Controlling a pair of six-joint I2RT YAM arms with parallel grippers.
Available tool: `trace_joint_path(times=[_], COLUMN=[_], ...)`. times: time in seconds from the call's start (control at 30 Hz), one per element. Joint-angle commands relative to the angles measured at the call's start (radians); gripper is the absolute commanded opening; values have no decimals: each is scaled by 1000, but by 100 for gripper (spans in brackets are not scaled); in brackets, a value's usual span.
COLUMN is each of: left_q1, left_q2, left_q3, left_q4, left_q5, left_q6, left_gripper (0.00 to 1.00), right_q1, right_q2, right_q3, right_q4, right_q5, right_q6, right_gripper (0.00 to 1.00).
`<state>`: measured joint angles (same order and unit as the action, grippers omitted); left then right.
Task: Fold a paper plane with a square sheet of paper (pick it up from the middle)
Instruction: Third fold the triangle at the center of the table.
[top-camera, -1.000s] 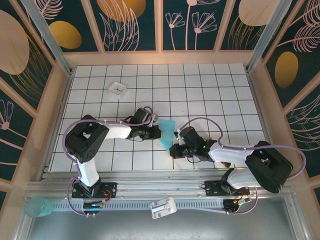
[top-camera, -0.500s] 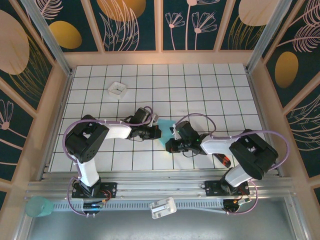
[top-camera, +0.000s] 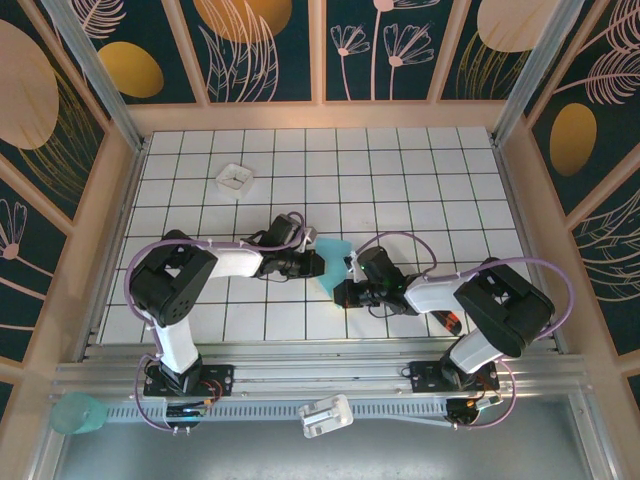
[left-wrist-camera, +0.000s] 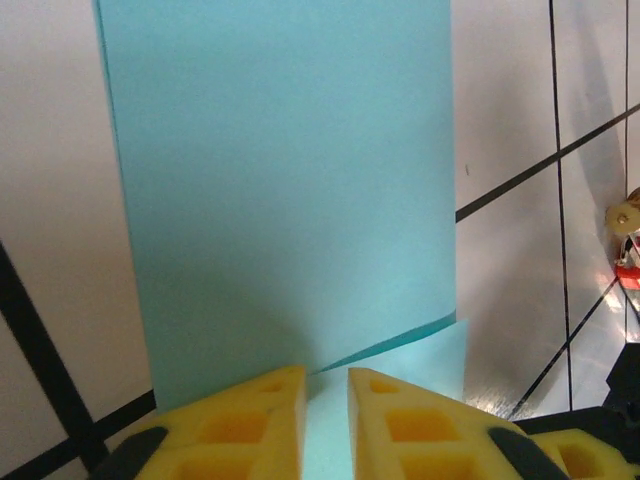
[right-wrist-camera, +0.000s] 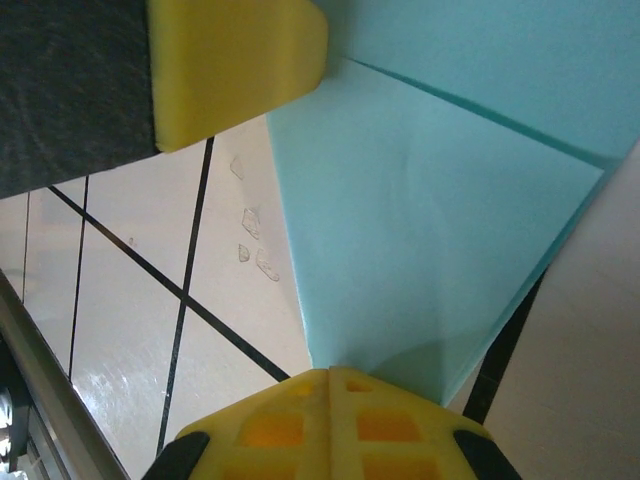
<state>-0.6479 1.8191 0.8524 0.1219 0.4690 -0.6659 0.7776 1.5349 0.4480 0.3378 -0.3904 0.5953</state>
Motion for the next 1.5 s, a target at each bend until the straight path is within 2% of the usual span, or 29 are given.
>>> trace_joint_path(times=[0.0,0.1,0.2,0.27,0.63,0.93,1.47], left_q1=[6,-4,-34,-61,-115,-113,-67], left_q2=[-66,-99,-141,-140,-48,-11,20], left_q3=[-18,-71,-105,-123,-112,-65,-35], left_q4=[-7,46,62,90,101,3,-78], left_q5=[-1,20,31,48,49,-31,-108], left_q6=[-53,-110,-145,-178,-233,-184,-125], left_gripper=[24,23,6,0,0,0,0], right_q1=[2,2,1,2,1,2,3], right_q2=[59,60,59,55,59,63,81], right_q3=[-46,-46,-45,-46,-38,-19,-3], right_q4=[-111,-112,-121,-124,-141,-234,-361], right_q5=[44,45,51,54,67,89,113], right_q6=[15,15,12,11,1,-3,-4], right_gripper=[0,0,0,0,0,0,0])
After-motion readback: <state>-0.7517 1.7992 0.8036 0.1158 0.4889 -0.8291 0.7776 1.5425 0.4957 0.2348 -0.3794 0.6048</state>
